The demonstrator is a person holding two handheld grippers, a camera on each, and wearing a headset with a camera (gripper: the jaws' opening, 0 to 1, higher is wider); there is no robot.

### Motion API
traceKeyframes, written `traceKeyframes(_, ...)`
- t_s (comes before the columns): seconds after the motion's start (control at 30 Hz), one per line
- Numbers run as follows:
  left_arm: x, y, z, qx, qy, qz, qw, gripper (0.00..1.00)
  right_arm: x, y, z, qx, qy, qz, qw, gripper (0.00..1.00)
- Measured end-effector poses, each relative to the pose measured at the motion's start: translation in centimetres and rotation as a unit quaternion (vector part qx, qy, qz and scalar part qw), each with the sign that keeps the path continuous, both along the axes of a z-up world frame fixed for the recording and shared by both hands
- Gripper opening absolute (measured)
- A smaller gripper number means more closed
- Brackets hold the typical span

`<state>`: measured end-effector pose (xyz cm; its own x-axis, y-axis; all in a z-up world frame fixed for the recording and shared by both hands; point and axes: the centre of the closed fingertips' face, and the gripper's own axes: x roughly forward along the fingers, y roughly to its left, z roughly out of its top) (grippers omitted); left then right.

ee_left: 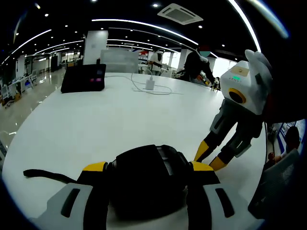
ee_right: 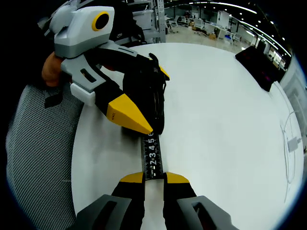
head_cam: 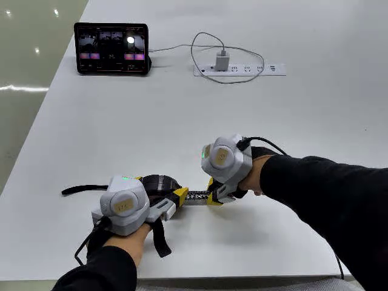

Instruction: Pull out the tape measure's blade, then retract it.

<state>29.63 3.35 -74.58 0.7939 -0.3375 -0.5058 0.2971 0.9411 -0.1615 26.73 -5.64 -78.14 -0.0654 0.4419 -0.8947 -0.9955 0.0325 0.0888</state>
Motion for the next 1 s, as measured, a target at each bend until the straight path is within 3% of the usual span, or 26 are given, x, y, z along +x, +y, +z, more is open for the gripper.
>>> traceKeyframes(1.0, 0.1, 0.0, 0.0, -0.003, 0.001, 0.001, 1.0000, 0.61, -0.1, 1.7, 0.0, 0.007, 0.006, -0.003, 1.0000, 0.10)
